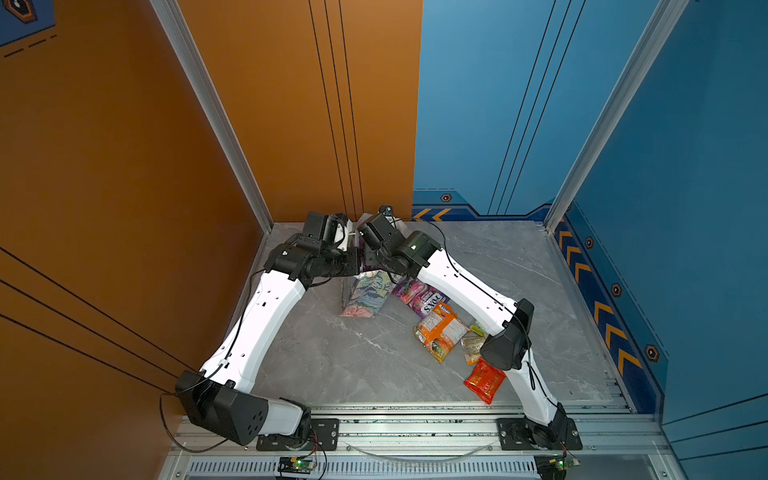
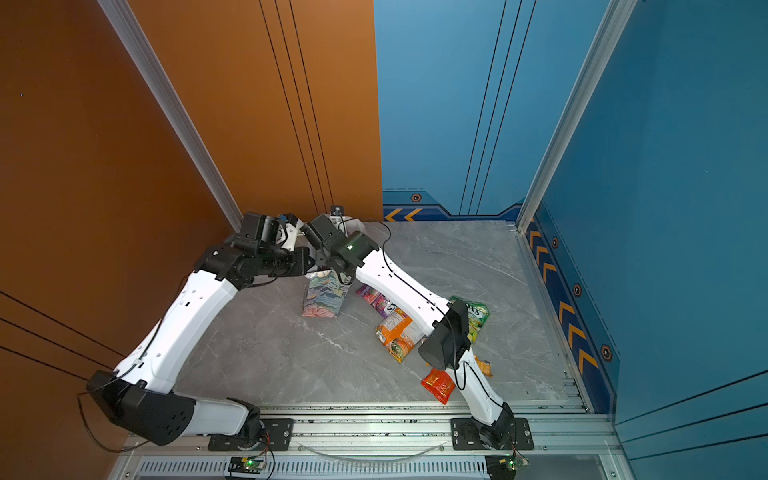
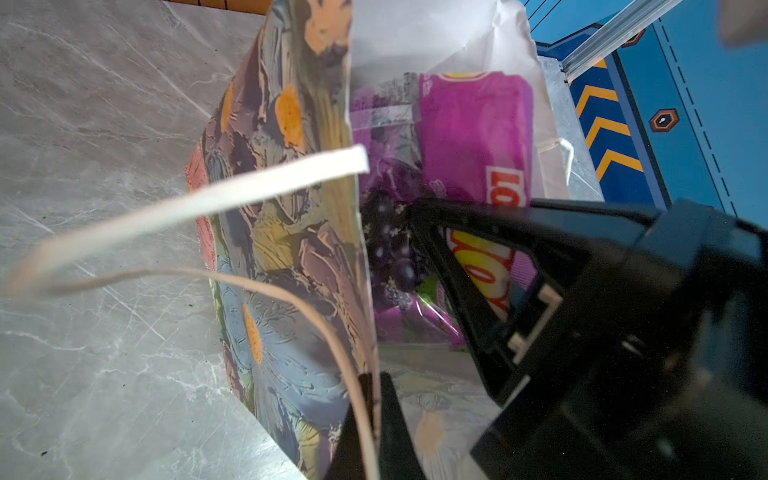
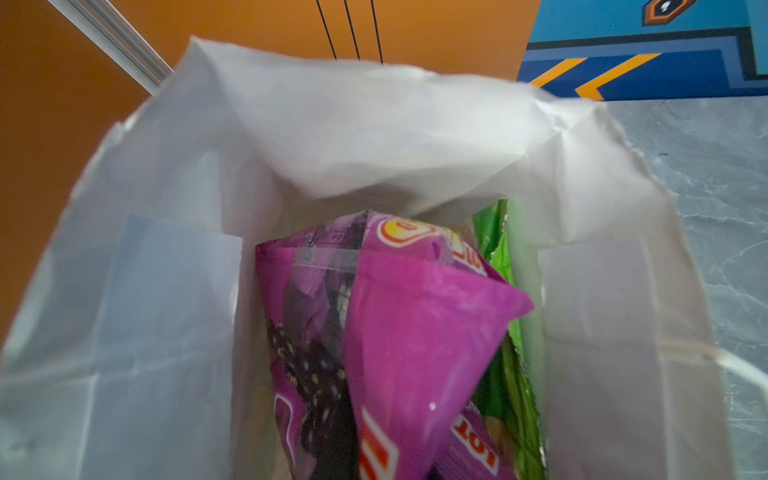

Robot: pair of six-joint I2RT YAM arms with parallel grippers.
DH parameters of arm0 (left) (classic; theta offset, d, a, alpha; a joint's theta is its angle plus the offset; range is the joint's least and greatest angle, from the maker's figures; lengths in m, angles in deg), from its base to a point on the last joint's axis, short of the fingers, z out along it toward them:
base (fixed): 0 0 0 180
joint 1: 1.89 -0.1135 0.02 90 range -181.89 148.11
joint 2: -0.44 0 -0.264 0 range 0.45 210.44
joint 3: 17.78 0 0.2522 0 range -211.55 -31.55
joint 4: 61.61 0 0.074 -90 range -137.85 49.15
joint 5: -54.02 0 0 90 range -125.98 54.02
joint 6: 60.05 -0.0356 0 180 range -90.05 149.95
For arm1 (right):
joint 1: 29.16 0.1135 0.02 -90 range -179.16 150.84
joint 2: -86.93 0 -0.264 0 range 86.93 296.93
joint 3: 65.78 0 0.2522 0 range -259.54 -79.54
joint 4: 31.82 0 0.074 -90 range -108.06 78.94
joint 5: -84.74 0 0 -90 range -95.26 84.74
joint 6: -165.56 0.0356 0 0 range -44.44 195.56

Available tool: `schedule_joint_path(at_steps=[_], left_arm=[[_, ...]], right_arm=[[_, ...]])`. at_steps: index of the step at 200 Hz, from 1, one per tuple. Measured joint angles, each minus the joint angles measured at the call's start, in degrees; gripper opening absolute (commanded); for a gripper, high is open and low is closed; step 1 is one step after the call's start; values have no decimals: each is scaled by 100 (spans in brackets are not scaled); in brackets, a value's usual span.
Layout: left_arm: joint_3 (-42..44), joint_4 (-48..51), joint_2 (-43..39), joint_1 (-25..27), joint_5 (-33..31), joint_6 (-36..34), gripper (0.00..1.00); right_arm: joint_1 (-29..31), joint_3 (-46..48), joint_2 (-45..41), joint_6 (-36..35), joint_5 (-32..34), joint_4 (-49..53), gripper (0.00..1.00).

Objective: Place the snacks into the paper bag
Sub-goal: 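Lower the purple candy bag into the paper bag with the right gripper, then open the right gripper and raise it out of the paper bag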

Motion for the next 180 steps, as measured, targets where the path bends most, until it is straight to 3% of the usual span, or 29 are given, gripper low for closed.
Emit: schedule_joint_path(at_steps=[117,180], left_arm=[[2,-11,-2,63,0,-90,0],[2,-13,-4,66,2,-103,0]], right_arm=[[-216,-4,498,468,-861,-11,0],[-291,-4,498,581,-1106,-13,13]])
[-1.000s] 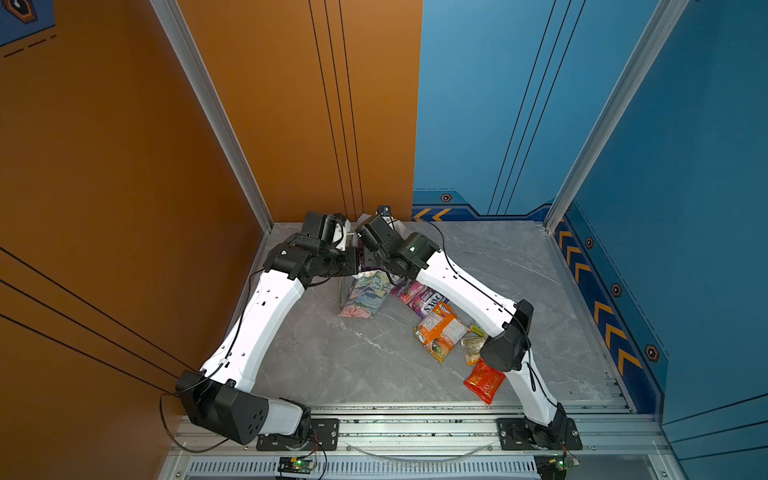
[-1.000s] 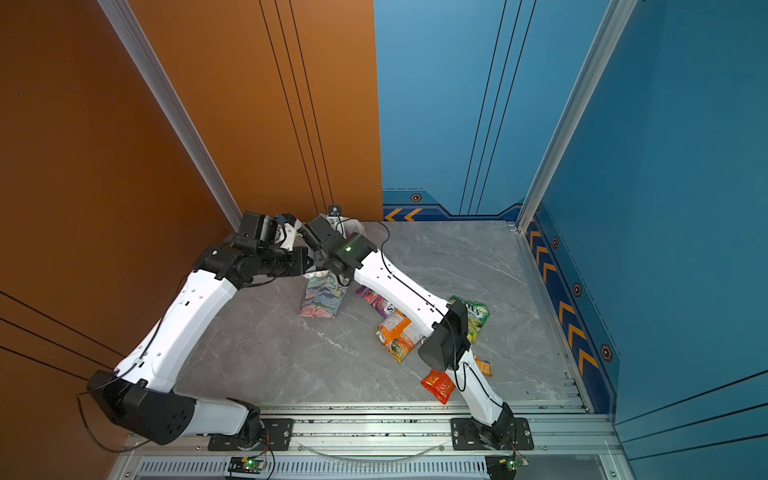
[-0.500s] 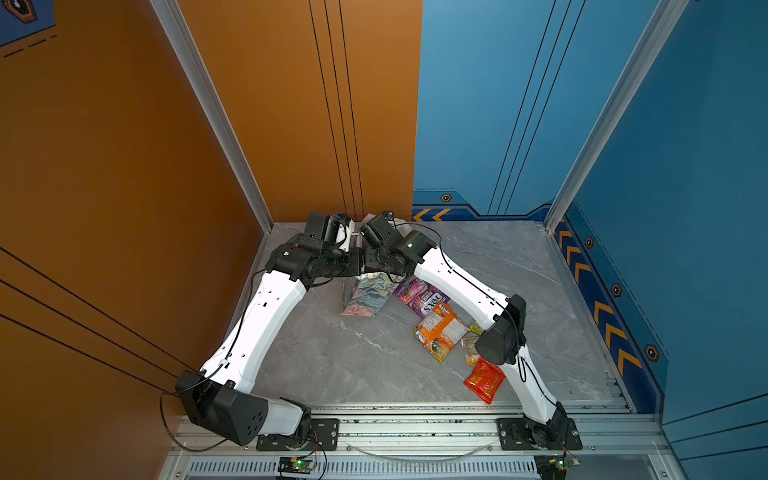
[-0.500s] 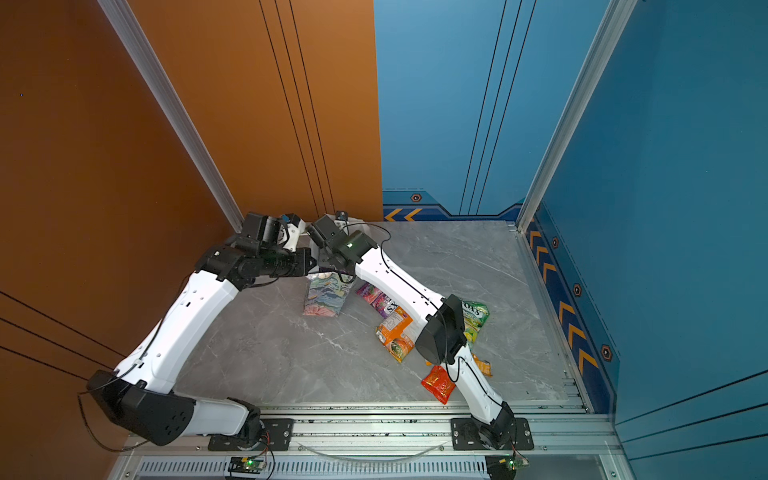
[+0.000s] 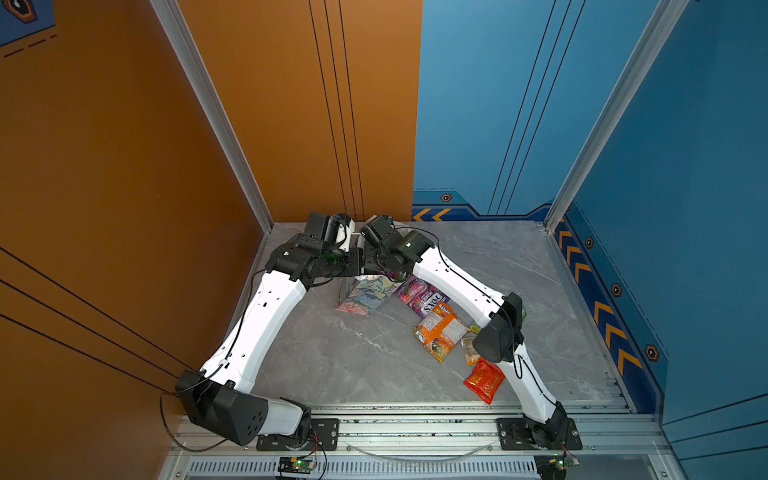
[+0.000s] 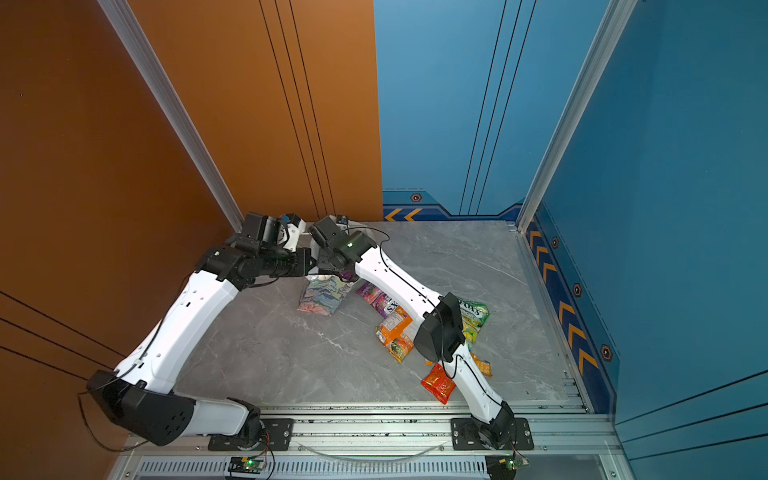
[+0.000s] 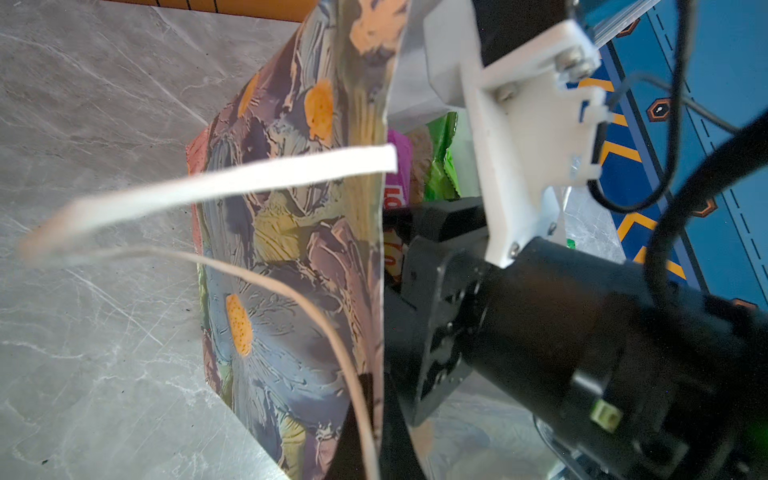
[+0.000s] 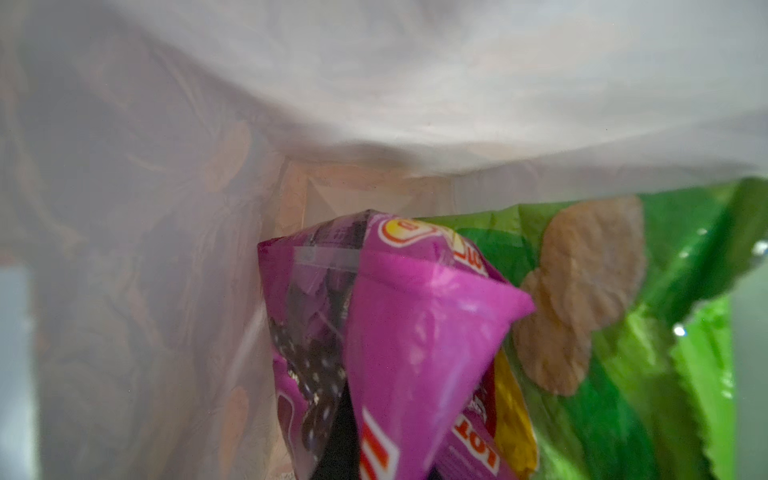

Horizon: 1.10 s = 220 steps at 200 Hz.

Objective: Place the snacks into the paper bag
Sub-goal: 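Open the right gripper and raise it out of the paper bag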

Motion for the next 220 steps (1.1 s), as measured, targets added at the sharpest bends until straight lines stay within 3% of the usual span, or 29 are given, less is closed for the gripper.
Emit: schedule_joint_path(at_steps=[57,155,178,220], left_arm=[[28,33,0,35,-13,0,0],[122,205,0,61,-13,2,0],[122,203,0,61,-46,2,0],[122,199,0,55,-76,2,0]], right_arm=[[-129,-72,0,177,-264,-175,42],[-105,-92,-232,7,-269,-247,48],[-35,125,-826,-166,-157,-282,48],[142,1582,-2691,-444,22,-1016,49]])
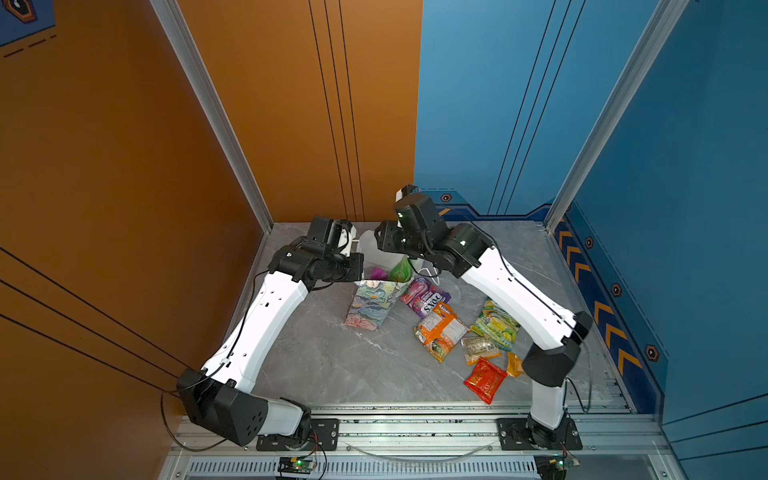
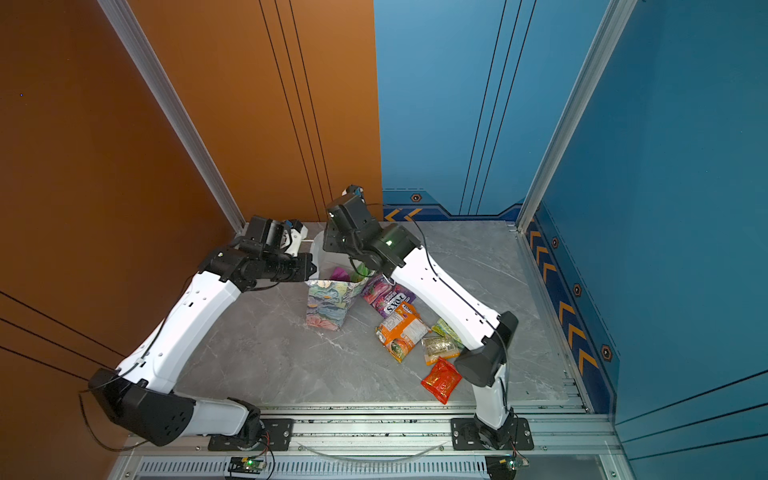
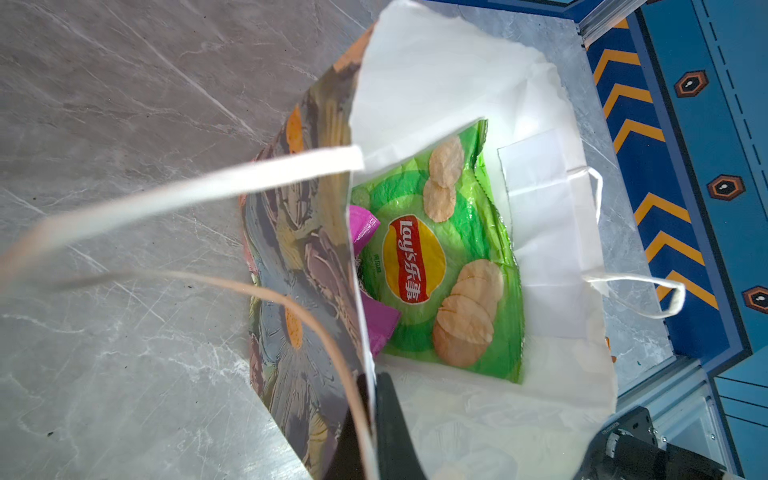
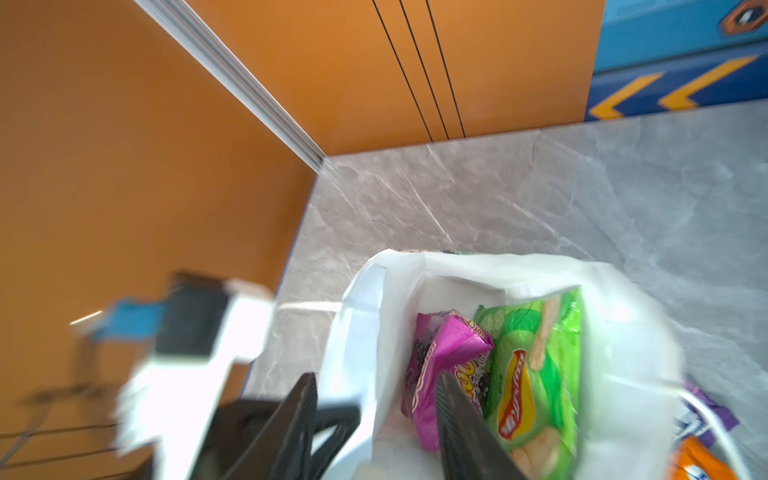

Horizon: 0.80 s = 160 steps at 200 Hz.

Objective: Place the snacks into the paper bag
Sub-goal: 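Open the right gripper and raise it out of the paper bag, then move the right gripper down over the orange Fox's Fruits candy bag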

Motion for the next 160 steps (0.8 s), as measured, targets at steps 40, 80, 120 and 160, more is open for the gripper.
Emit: schedule_joint_path(at_steps=[40,80,120,160], left_arm=[[4,0,0,-35,-131,2,0],[4,0,0,-90,-186,2,0],[11,0,0,-216,-227,22,0],[35,-2,0,-382,-271,63,0]], right_arm=[[-164,2293,-1676,-195,389,-1119,55],[-601,4778,-2898,-269,931,-1790,56],[-1565,6614,-3869,50,940,-2085,61],[-2262,7683,-3917,601,380,-2382,63]])
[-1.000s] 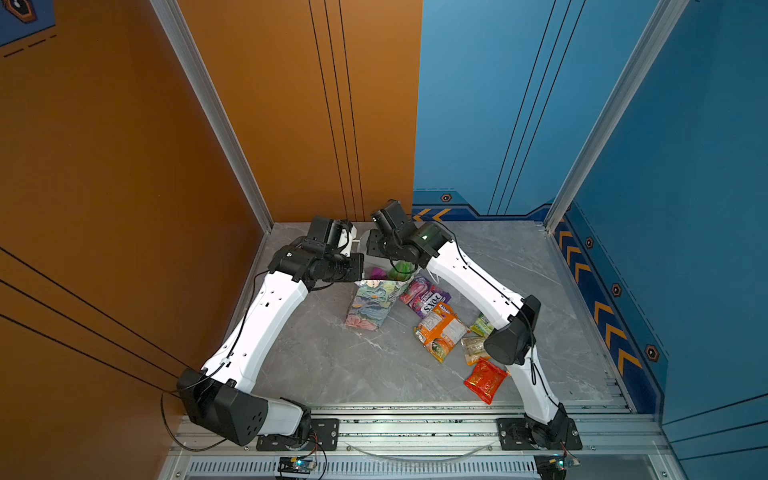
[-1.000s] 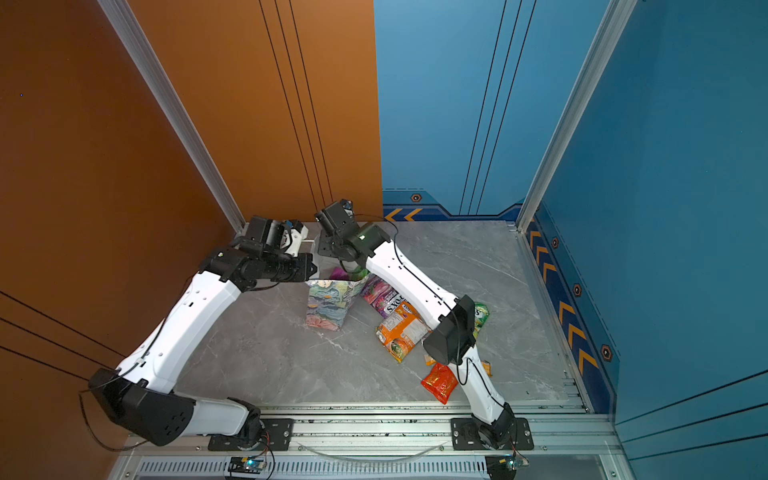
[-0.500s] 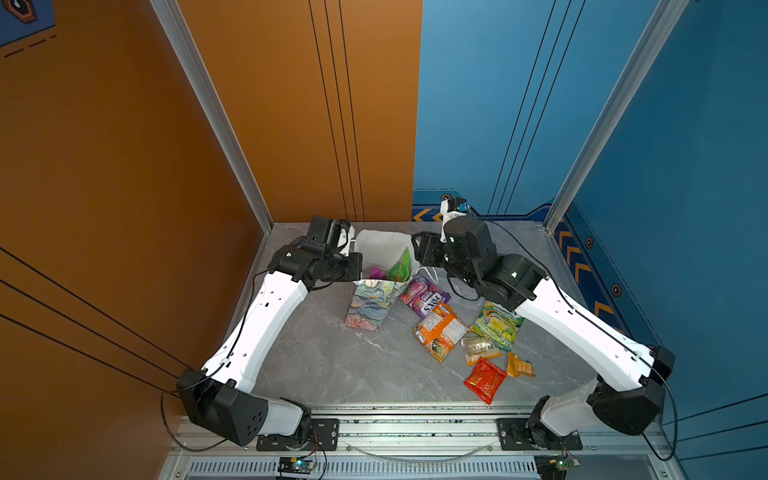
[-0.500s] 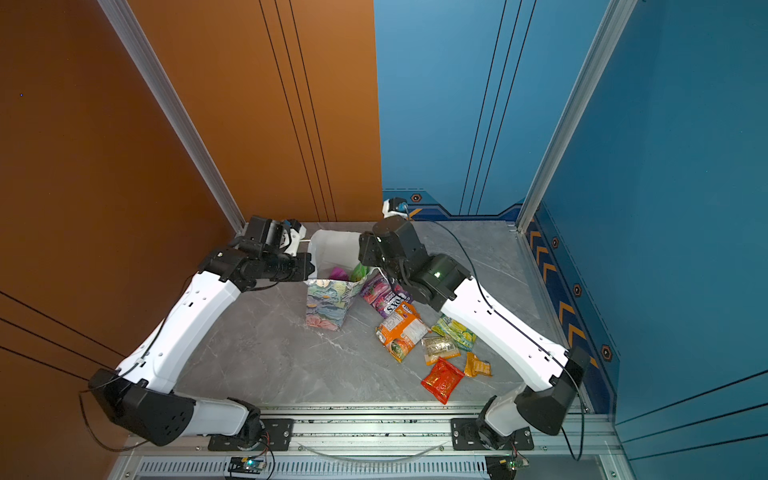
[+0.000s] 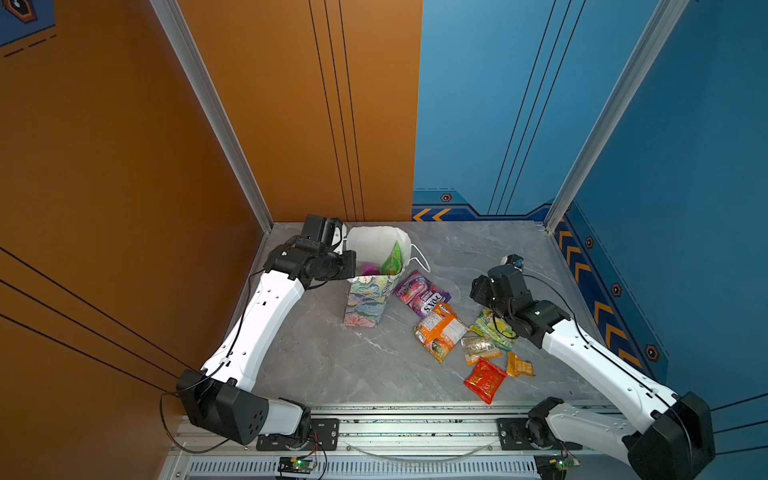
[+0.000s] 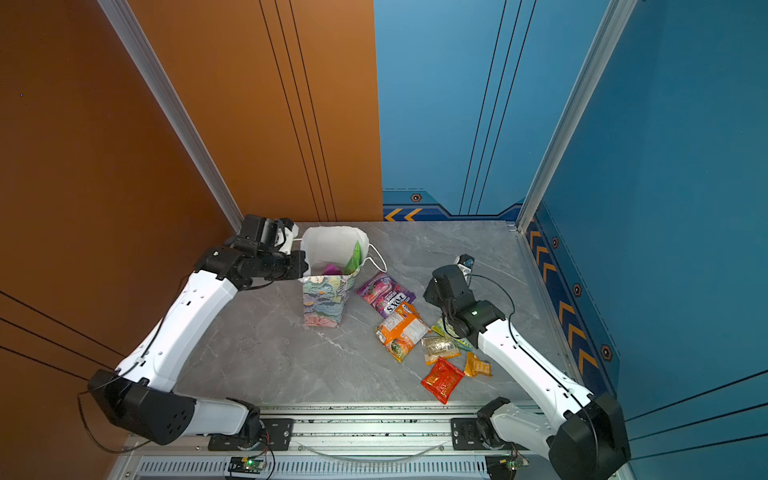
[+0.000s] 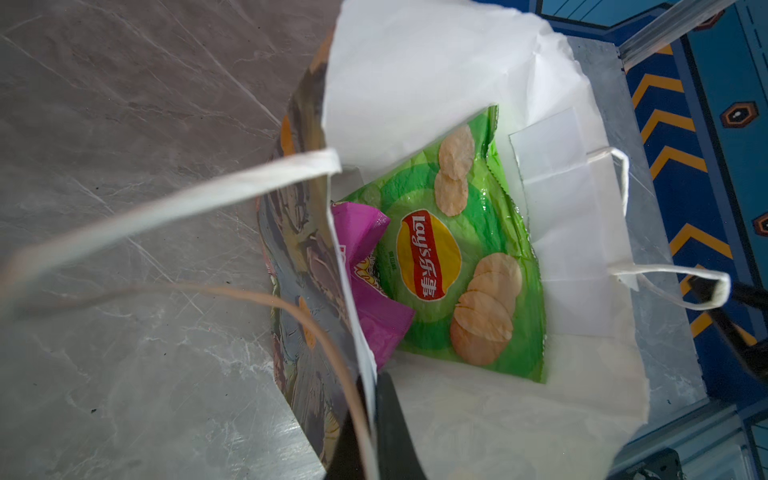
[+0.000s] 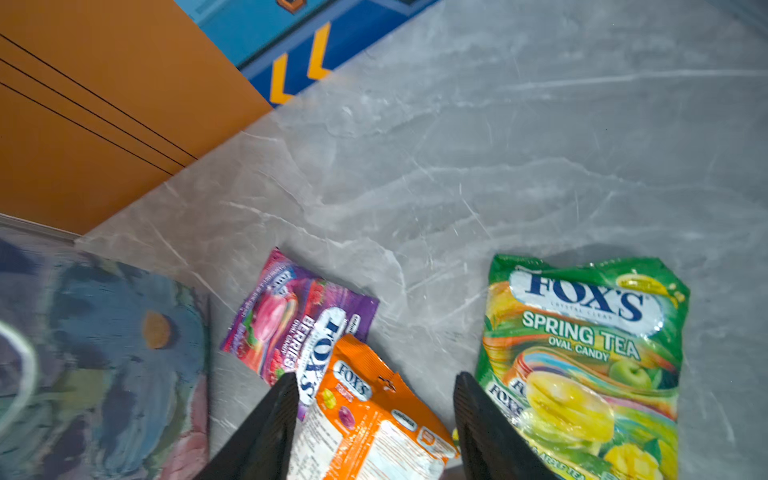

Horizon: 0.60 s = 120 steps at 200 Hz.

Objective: Place the snacks into the paper bag
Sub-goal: 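Move the right gripper down over the orange Fox's Fruits candy bag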

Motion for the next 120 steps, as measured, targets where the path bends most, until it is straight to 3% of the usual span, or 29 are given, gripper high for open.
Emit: schedule_joint_path(at_steps=[79,120], left_arm=[[4,-31,0,-144,2,68,0],[7,-39,11,-210,48,92,0]], right_arm=[[-216,-125,2197,-22,-1556,-365,68],[-50,-492,2822,-142,-2017,-361,68]])
